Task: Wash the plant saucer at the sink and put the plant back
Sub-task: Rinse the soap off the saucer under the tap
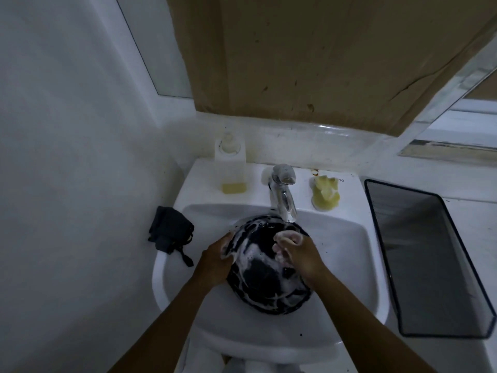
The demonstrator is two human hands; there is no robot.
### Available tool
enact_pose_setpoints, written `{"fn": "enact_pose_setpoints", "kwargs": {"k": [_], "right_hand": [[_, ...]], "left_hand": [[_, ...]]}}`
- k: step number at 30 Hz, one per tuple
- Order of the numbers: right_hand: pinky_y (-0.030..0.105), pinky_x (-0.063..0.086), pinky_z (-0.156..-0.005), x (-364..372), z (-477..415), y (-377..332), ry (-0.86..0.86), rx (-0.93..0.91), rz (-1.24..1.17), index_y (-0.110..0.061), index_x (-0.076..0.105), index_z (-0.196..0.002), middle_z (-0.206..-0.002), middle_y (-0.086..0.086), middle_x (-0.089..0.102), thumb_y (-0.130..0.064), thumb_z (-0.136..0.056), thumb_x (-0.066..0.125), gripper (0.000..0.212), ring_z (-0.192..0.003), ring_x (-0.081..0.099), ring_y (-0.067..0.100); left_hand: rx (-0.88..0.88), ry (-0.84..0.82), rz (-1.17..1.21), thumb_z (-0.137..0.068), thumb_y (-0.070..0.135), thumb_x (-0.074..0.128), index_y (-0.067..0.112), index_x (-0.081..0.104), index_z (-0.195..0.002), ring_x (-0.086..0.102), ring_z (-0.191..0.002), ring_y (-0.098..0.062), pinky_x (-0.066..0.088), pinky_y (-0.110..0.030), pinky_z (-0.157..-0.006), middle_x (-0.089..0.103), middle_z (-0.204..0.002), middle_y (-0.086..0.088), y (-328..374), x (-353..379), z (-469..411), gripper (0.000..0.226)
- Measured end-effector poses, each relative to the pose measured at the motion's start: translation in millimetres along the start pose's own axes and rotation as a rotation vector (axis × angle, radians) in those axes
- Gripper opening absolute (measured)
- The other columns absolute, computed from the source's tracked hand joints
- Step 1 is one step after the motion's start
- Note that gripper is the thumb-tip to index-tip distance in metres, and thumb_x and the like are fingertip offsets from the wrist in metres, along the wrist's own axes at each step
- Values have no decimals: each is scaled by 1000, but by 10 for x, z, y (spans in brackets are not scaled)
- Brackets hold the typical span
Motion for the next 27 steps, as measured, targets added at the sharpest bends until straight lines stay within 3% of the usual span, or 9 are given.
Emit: {"fn": "enact_pose_setpoints", "kwargs": {"k": [2, 6, 10, 13, 15, 17, 21, 24, 27], "right_hand": [[24, 45, -50, 1, -219, 29, 39, 18, 35, -11, 60, -77, -72, 11, 64, -18, -97, 58, 21, -51, 54, 19], [36, 54, -73, -44, -442, 17, 189, -369, 828, -8, 68, -98, -92, 12, 70, -27, -96, 57, 23, -81, 66, 28], [39, 49, -76, 126, -484, 40, 78, -606, 1167, -9, 58, -117, -106, 17, 65, -22, -97, 53, 25, -92, 62, 36], [43, 50, -81, 374, -406, 150, -50, -751, 1340, -6, 60, -116, -114, 19, 61, -18, -82, 68, 37, -99, 60, 40], [44, 50, -81, 465, -277, 284, -107, -897, 1435, -8, 64, -114, -115, 19, 63, -25, -74, 71, 43, -97, 61, 39], [44, 50, -84, 403, -166, 389, -121, -986, 1500, -17, 66, -115, -121, 15, 64, -37, -80, 63, 41, -99, 62, 36], [55, 51, -88, 90, -169, 399, -50, -845, 1608, -21, 68, -118, -127, 16, 64, -53, -75, 72, 54, -106, 65, 41], [55, 48, -90, 77, -232, 265, 92, -760, 1531, -9, 63, -124, -129, 20, 60, -44, -89, 49, 51, -106, 61, 44], [56, 45, -92, 327, -245, 185, 229, -566, 1420, -6, 59, -125, -128, 22, 59, -41, -90, 42, 52, -107, 59, 44]], "left_hand": [[0, 9, 2, -98, 11, 57, 20, 33, -152, 45, -134, -20, 38, -35, -112, 43, -151, -1, -12, 12, -8, 59], [-10, -2, 34, -98, 12, 57, 21, 34, -151, 45, -133, -20, 40, -34, -110, 44, -150, -1, -20, 54, -47, 59], [-27, 2, 157, -97, 9, 59, 20, 38, -149, 47, -132, -23, 41, -46, -110, 46, -149, -3, -38, 118, -65, 58], [-20, -1, 202, -96, 9, 60, 31, 44, -143, 54, -125, -22, 46, -50, -105, 53, -142, -1, -43, 136, -50, 53], [-13, 3, 228, -96, 8, 59, 39, 46, -136, 55, -124, -22, 46, -49, -104, 55, -139, 1, -49, 99, -49, 52], [-11, 6, 230, -96, 5, 59, 31, 44, -142, 53, -127, -22, 44, -44, -107, 54, -141, -1, -72, 39, -44, 54], [-14, -21, 218, -94, 5, 61, 23, 43, -146, 52, -127, -20, 44, -43, -108, 54, -141, 0, -30, 27, -24, 57], [-19, -17, 231, -96, 7, 60, 26, 42, -146, 51, -125, -16, 45, -47, -106, 52, -140, 3, 40, 95, -16, 56], [-16, -1, 242, -95, 12, 62, 30, 49, -141, 57, -118, -12, 49, -41, -103, 59, -133, 7, 68, 130, 6, 51]]}}
Point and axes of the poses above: each hand's wrist, its own z-axis away from the middle knuckle, its own x-axis out of the palm, y = z × x, the point moved 3 cm from there along -z, towards the middle knuckle
